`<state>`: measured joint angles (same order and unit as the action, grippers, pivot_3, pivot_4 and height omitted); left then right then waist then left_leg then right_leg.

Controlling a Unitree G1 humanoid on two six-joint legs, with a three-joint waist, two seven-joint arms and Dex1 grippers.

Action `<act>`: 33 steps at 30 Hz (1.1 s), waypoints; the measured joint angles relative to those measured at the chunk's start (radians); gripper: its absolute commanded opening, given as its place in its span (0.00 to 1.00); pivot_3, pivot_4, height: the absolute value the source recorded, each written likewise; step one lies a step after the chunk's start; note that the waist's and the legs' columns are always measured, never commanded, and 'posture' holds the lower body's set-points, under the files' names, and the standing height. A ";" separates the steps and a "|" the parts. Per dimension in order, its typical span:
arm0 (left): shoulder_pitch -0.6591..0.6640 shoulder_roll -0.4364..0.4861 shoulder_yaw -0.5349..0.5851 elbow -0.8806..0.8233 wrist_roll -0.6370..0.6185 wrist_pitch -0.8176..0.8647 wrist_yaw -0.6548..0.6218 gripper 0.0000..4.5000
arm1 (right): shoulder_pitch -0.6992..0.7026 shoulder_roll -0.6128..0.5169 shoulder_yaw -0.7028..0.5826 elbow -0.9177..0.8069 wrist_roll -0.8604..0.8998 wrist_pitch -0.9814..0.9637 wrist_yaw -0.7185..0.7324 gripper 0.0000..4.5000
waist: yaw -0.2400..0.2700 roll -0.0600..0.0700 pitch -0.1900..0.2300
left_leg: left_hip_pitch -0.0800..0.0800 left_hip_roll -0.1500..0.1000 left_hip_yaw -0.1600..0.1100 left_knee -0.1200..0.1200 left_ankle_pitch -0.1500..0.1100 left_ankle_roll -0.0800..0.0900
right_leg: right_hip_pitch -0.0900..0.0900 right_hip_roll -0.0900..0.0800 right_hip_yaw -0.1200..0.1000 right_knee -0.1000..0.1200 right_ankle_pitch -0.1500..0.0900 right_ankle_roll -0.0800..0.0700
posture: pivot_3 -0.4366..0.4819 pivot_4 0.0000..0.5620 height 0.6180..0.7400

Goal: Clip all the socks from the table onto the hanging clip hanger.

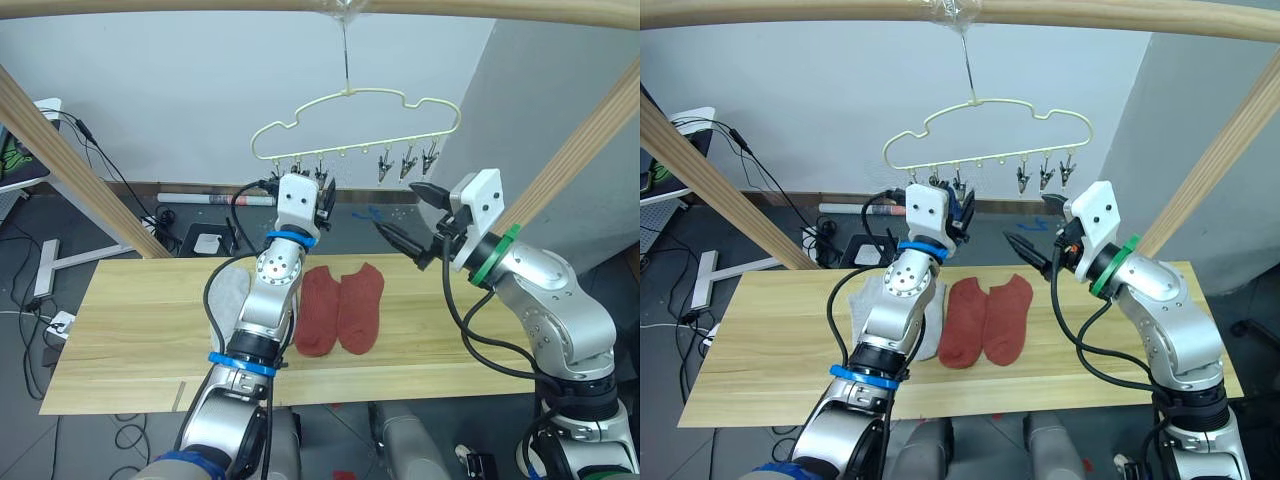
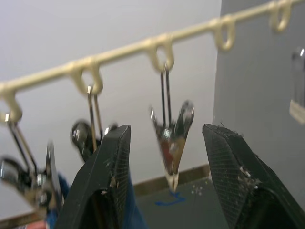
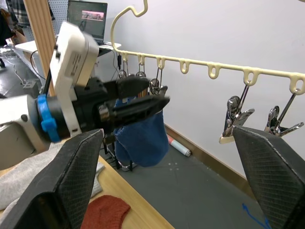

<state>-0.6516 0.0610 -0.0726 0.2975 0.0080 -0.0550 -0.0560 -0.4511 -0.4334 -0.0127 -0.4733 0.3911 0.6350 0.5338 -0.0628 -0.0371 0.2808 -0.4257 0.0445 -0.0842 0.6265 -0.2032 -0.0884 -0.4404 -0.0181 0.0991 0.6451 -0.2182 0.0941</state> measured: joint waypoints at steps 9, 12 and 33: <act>-0.010 -0.009 0.001 0.033 0.014 -0.018 0.002 0.54 | -0.001 -0.005 -0.004 0.000 0.020 0.008 -0.014 1.00 | -0.004 0.000 0.000 | 0.000 0.000 0.000 0.000 0.000 0.000 | 0.000 0.000 0.000 0.000 0.000 0.000 | 0.33 0.46 1.00; -0.016 -0.010 0.002 0.033 0.014 -0.021 0.002 0.54 | -0.001 -0.009 -0.004 0.000 0.023 0.008 -0.014 1.00 | -0.007 0.000 0.000 | 0.000 0.000 0.000 0.000 0.000 0.000 | 0.000 0.000 0.000 0.000 0.000 0.000 | 0.33 0.46 1.00; -0.042 -0.001 0.015 0.075 0.056 -0.042 0.042 0.23 | -0.001 -0.020 -0.004 0.000 0.027 0.010 -0.029 1.00 | -0.022 0.000 0.000 | 0.000 0.000 0.000 0.000 0.000 0.000 | 0.000 0.000 0.000 0.001 0.000 0.000 | 0.33 0.47 1.00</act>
<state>-0.6938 0.0595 -0.0579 0.3729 0.0637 -0.0975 -0.0140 -0.4526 -0.4536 -0.0166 -0.4734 0.4185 0.6449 0.5051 -0.0843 -0.0371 0.2808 -0.4256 0.0445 -0.0842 0.6268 -0.2032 -0.0883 -0.4404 -0.0181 0.0992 0.6457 -0.2181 0.0943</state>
